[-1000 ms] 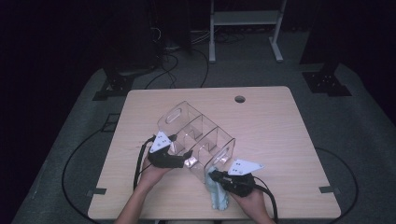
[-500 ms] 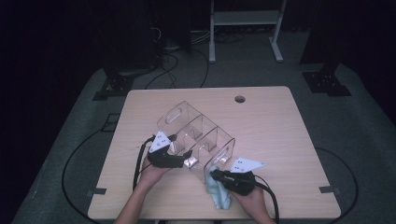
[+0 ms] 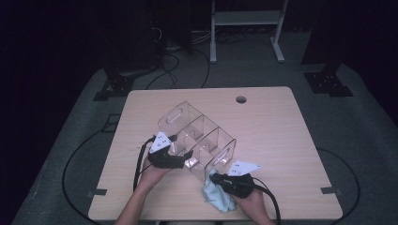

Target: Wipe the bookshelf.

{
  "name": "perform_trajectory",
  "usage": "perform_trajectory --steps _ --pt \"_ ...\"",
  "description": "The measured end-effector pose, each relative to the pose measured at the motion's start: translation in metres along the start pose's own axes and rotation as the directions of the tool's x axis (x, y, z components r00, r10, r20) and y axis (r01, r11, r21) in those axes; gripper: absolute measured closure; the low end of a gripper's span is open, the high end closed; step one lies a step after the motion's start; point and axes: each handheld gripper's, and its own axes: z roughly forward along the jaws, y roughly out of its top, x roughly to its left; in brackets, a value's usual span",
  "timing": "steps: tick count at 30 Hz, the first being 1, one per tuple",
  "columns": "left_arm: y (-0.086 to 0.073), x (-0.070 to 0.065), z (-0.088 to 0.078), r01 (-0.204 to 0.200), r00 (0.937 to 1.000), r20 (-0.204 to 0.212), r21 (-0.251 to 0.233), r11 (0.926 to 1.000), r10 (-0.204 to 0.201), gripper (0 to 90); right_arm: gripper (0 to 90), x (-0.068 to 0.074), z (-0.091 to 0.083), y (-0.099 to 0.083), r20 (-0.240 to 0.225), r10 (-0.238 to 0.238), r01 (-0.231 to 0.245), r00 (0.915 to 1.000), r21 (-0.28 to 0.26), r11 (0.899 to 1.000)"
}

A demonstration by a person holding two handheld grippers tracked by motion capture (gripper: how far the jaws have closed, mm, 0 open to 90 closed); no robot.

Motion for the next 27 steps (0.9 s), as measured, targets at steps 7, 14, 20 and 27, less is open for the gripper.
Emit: perform_trajectory --steps 7,14,20,27 --pt "0.001 0.0 0.001 0.0 1.0 -0.006 -0.002 1.0 0.0 10.1 83.2 -0.024 -0.004 -0.007 0.087 0.055 -0.056 0.9947 0.009 0.998" --pt "0.001 0.0 0.002 0.007 0.9999 -0.013 0.004 1.0 -0.007 8.5 83.1 0.001 0.01 -0.006 0.009 -0.015 0.015 0.9998 0.041 0.999" --pt "0.001 -0.001 0.003 0.013 0.9996 -0.026 0.003 0.9999 -0.013 8.0 83.2 -0.012 0.005 -0.006 0.046 -0.009 0.006 0.9989 0.046 0.999" --pt "0.002 -0.001 0.004 0.005 0.9997 -0.025 -0.001 1.0 -0.006 9.9 83.0 -0.02 0.005 -0.009 0.052 0.042 -0.044 0.9978 0.037 0.998"
